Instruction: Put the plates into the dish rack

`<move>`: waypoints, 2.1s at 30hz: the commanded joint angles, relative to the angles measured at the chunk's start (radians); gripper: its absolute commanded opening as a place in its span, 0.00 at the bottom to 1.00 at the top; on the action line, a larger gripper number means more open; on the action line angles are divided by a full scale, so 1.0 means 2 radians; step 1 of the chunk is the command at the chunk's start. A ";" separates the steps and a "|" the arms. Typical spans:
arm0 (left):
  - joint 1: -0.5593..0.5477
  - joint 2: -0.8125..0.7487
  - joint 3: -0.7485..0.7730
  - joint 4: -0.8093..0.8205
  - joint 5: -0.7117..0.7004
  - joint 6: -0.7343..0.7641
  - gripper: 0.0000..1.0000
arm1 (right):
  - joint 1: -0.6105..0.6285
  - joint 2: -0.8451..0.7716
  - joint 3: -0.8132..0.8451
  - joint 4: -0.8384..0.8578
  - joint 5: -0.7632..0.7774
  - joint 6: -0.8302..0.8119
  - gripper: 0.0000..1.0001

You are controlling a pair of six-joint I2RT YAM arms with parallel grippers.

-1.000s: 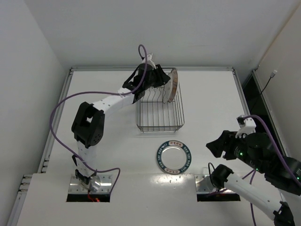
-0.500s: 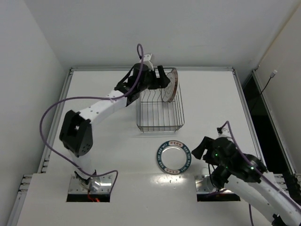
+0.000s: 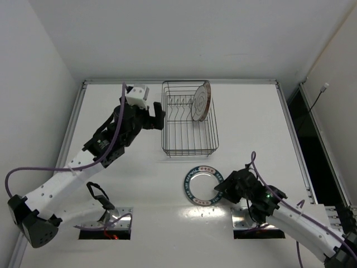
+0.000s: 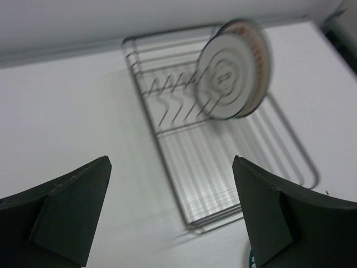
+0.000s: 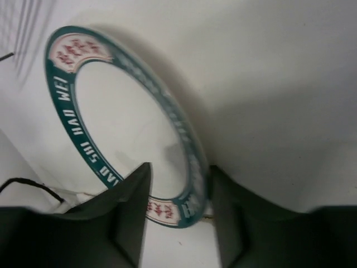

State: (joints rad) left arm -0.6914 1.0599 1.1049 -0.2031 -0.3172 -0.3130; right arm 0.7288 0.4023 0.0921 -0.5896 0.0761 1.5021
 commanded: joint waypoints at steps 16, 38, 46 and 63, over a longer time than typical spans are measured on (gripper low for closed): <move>0.057 -0.152 -0.180 -0.014 -0.157 0.021 1.00 | 0.008 0.025 0.122 -0.115 0.013 -0.014 0.00; 0.038 -0.159 -0.216 -0.009 -0.203 0.000 1.00 | 0.003 0.458 0.763 -0.146 0.360 -0.433 0.00; 0.038 -0.159 -0.216 -0.009 -0.210 0.000 1.00 | -0.034 0.664 0.876 -0.067 0.406 -0.529 0.00; 0.038 -0.145 -0.216 -0.004 -0.185 0.005 1.00 | -0.106 0.846 0.946 0.009 0.332 -0.545 0.00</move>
State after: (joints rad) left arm -0.6075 0.7715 0.6792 -0.2520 -0.6983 -0.3008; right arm 0.5304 2.0621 1.9217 -0.5976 0.7330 0.4141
